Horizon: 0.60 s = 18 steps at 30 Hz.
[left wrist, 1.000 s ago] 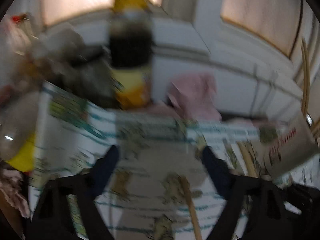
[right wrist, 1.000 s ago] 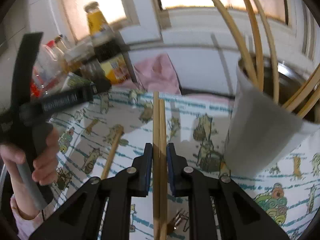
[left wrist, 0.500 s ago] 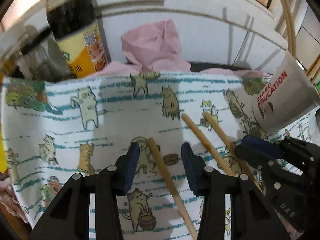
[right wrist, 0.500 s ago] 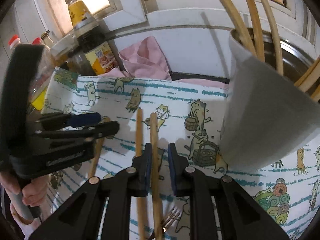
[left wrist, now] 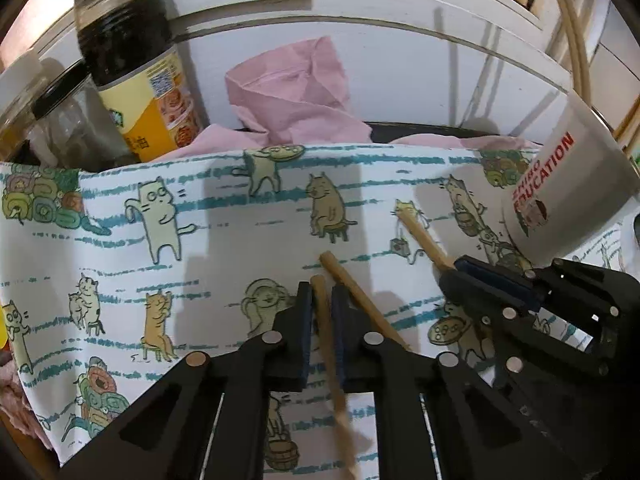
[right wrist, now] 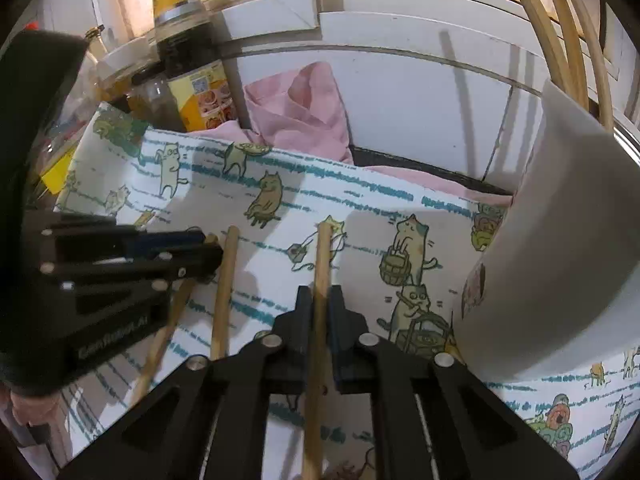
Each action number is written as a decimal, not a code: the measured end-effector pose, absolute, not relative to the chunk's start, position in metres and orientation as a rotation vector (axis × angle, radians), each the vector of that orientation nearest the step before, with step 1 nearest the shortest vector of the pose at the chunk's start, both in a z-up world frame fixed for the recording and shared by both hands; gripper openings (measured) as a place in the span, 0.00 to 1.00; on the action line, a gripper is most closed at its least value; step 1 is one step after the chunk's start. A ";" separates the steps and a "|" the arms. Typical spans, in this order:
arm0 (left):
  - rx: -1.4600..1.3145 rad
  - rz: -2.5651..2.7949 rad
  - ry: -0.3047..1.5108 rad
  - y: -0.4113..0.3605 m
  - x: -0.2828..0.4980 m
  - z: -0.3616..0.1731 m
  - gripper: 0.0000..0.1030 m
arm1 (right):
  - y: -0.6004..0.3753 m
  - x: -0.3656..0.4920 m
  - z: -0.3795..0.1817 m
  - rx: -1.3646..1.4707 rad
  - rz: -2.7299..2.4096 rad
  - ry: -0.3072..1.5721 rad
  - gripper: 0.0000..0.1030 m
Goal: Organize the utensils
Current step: 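Grasp a chopstick with the left gripper while the right gripper holds its chopstick, then lift both held chopsticks and carry them over the white cup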
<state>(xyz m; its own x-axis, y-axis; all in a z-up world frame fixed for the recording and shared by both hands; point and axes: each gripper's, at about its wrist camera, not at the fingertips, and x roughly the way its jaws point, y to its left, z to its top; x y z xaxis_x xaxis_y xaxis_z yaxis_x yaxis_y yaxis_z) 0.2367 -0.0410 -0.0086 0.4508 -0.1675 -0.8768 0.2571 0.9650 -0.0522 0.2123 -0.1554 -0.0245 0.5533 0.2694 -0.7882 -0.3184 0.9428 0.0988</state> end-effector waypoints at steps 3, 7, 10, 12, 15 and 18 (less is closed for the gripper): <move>0.099 -0.257 1.066 -0.043 0.238 -0.009 0.06 | -0.165 0.208 -0.018 0.001 0.391 0.919 0.07; 0.059 -0.274 1.027 -0.036 0.235 0.000 0.06 | -0.181 0.187 0.021 0.088 0.450 0.770 0.07; -0.012 -0.327 0.934 -0.025 0.226 0.020 0.06 | -0.198 0.169 0.052 0.161 0.486 0.639 0.07; -0.058 -0.383 0.832 -0.017 0.214 0.041 0.06 | -0.210 0.157 0.068 0.198 0.499 0.560 0.07; -0.117 -0.473 0.685 -0.007 0.194 0.068 0.06 | -0.226 0.144 0.086 0.246 0.511 0.468 0.07; -0.126 -0.464 0.584 -0.006 0.178 0.089 0.06 | -0.246 0.130 0.102 0.310 0.520 0.370 0.07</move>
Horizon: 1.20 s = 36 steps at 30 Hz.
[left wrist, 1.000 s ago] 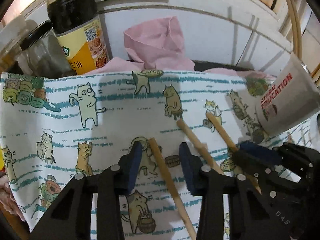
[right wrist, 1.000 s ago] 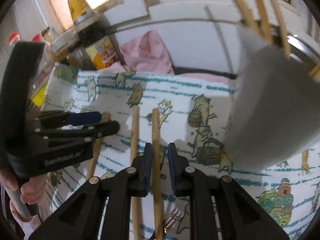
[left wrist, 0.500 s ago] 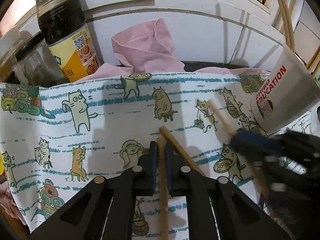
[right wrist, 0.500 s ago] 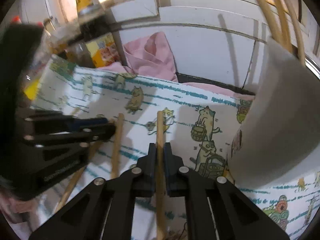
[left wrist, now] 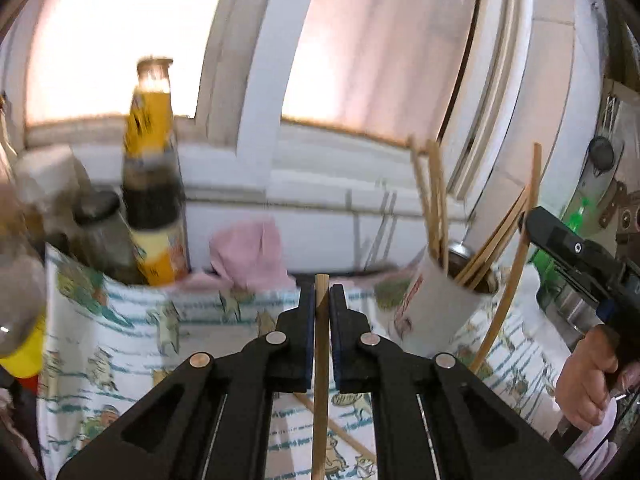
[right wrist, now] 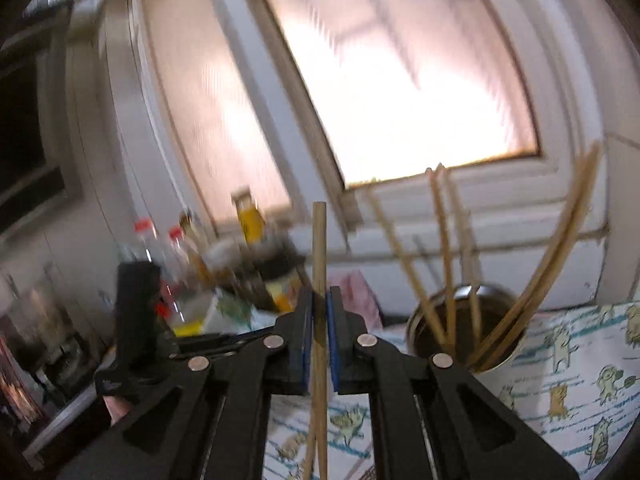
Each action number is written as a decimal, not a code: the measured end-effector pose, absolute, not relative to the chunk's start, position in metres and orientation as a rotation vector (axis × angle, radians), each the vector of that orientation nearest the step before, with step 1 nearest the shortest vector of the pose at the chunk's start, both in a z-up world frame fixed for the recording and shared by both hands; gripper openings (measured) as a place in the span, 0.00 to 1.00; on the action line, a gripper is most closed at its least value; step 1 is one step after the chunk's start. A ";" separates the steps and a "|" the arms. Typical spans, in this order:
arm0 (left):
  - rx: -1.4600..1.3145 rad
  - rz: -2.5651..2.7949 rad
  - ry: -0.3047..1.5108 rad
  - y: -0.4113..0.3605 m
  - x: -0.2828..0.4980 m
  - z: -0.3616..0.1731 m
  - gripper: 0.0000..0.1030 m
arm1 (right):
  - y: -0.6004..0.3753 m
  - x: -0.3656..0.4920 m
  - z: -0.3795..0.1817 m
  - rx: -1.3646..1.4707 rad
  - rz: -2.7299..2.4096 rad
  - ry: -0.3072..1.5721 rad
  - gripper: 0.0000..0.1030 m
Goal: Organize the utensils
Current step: 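Lift both held chopsticks and carry them over the white cup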
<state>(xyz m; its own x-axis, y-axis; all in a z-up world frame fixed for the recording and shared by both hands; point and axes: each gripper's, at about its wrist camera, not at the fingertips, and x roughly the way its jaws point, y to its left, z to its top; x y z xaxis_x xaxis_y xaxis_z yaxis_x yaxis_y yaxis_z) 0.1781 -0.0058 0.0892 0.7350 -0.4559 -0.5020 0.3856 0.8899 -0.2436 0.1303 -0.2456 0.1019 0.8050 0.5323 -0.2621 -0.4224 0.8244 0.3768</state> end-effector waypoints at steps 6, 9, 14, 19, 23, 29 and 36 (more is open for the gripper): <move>-0.080 -0.429 0.519 -0.030 0.157 0.125 0.06 | -0.268 0.110 0.118 0.370 0.531 0.244 0.07; -0.068 -0.425 0.477 -0.039 0.143 0.146 0.06 | -0.269 0.102 0.123 0.379 0.541 0.195 0.07; -0.057 -0.418 0.389 -0.045 0.119 0.182 0.06 | -0.291 0.079 0.135 0.403 0.526 0.069 0.07; -0.070 -0.424 0.321 -0.060 0.111 0.211 0.06 | -0.311 0.072 0.140 0.447 0.460 -0.033 0.07; -0.111 -0.449 0.271 -0.073 0.110 0.232 0.06 | -0.329 0.071 0.142 0.494 0.415 -0.083 0.07; -0.172 -0.458 0.200 -0.094 0.122 0.254 0.06 | -0.357 0.068 0.142 0.607 0.371 -0.150 0.07; -0.263 -0.435 0.106 -0.107 0.143 0.264 0.06 | -0.362 0.070 0.142 0.578 0.226 -0.178 0.07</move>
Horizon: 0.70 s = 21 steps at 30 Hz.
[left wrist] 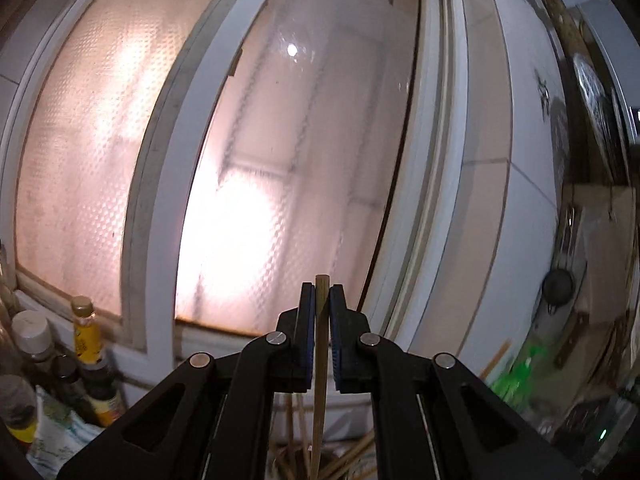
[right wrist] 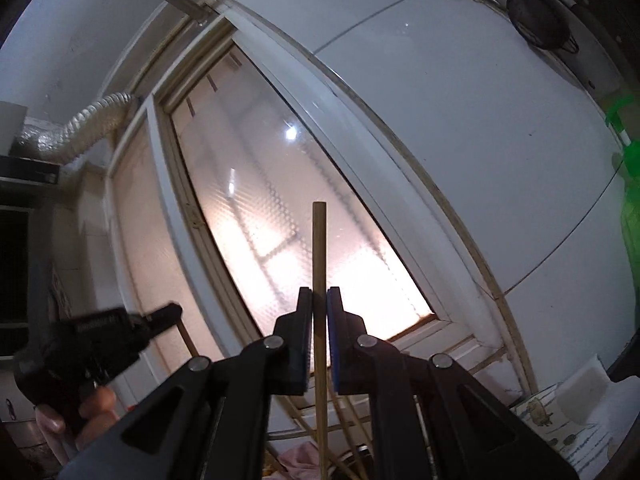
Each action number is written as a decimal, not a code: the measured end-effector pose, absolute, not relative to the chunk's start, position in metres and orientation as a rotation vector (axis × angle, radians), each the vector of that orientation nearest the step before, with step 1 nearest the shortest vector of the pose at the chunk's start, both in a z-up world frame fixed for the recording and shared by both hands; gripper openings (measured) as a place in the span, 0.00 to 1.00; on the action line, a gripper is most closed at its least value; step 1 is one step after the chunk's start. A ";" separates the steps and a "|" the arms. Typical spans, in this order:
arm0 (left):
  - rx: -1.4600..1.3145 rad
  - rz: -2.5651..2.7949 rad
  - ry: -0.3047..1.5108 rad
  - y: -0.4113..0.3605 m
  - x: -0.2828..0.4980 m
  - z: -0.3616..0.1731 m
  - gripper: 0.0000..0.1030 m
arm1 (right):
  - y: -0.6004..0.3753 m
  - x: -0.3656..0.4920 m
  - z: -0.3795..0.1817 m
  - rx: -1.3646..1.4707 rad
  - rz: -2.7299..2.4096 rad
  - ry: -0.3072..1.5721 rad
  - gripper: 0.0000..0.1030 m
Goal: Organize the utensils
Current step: 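Lift both held chopsticks and carry them over the white cup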
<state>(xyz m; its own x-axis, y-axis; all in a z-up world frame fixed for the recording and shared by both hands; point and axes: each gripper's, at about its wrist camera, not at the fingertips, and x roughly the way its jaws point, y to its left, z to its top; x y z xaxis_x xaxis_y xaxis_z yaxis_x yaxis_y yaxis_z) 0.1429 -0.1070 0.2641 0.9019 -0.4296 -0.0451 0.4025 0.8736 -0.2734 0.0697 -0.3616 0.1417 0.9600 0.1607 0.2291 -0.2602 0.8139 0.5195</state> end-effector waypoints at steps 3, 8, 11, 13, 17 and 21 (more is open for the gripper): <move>-0.301 -0.423 0.075 -0.106 0.149 0.262 0.06 | -0.356 0.078 0.139 0.534 0.166 -0.150 0.07; -0.309 -0.415 0.127 -0.109 0.166 0.235 0.06 | -0.351 0.100 0.134 0.515 0.155 -0.057 0.07; -0.308 -0.409 0.174 -0.110 0.175 0.213 0.06 | -0.345 0.117 0.131 0.491 0.194 0.029 0.07; -0.311 -0.417 0.199 -0.109 0.179 0.199 0.06 | -0.341 0.123 0.127 0.487 0.215 0.061 0.07; -0.309 -0.421 0.236 -0.108 0.185 0.179 0.06 | -0.330 0.134 0.122 0.477 0.278 0.142 0.08; -0.299 -0.429 0.253 -0.112 0.187 0.170 0.06 | -0.320 0.139 0.115 0.456 0.299 0.186 0.09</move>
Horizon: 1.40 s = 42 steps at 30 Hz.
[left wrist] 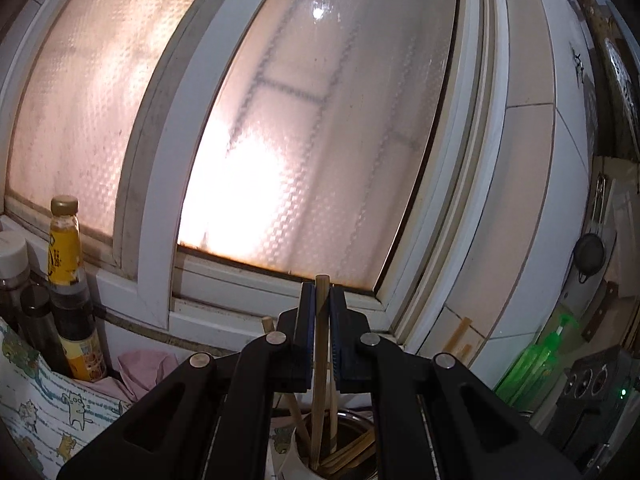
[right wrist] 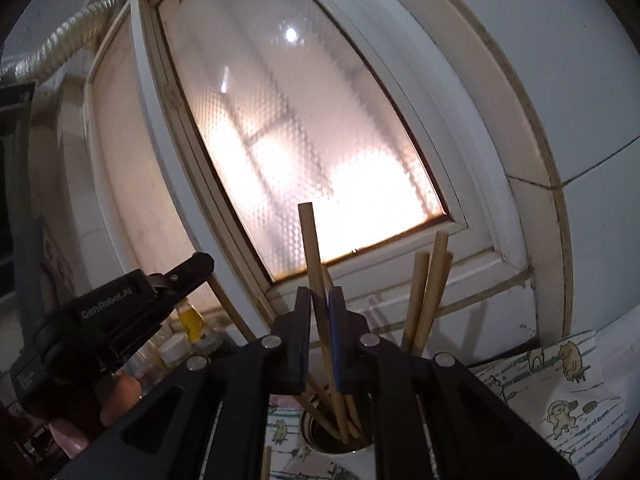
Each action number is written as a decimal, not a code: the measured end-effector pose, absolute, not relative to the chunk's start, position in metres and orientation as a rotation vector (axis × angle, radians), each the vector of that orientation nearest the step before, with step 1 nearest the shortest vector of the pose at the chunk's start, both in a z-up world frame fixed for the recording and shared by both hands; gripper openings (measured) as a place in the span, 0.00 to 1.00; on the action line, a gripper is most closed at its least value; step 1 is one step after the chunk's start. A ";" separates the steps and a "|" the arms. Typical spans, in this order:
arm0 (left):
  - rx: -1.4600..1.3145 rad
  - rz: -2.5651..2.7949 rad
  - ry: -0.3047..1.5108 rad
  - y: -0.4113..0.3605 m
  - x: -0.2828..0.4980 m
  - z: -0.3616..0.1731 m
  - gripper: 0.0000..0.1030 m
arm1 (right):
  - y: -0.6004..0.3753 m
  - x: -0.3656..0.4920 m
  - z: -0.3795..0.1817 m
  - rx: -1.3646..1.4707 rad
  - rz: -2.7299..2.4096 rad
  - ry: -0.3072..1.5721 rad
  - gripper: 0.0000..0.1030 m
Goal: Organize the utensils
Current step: 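Lift both held chopsticks and carry them over the white cup, then open both grippers over the cup to drop the chopsticks in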
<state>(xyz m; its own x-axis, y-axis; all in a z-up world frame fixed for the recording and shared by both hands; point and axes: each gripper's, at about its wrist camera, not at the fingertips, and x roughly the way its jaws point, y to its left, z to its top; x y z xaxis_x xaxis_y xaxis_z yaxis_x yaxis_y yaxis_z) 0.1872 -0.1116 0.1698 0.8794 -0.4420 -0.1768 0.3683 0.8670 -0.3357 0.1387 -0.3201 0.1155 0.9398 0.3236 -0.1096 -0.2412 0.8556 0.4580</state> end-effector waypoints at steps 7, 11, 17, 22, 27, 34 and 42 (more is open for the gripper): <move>-0.298 -0.439 0.279 -0.110 0.194 0.161 0.06 | -0.319 0.148 0.107 0.483 0.306 0.248 0.10; -0.290 -0.434 0.303 -0.111 0.199 0.152 0.06 | -0.318 0.149 0.106 0.484 0.310 0.278 0.10; -0.273 -0.437 0.318 -0.111 0.199 0.141 0.06 | -0.316 0.154 0.103 0.486 0.299 0.311 0.21; -0.252 -0.438 0.264 -0.103 0.183 0.140 0.25 | -0.320 0.149 0.105 0.498 0.275 0.276 0.34; -0.247 -0.385 0.195 -0.084 0.159 0.142 0.53 | -0.324 0.136 0.113 0.499 0.243 0.211 0.48; -0.189 -0.253 0.102 -0.048 0.121 0.137 0.86 | -0.322 0.118 0.124 0.488 0.230 0.134 0.75; -0.153 -0.120 0.054 -0.002 0.104 0.117 0.99 | -0.301 0.091 0.131 0.389 0.157 -0.005 1.00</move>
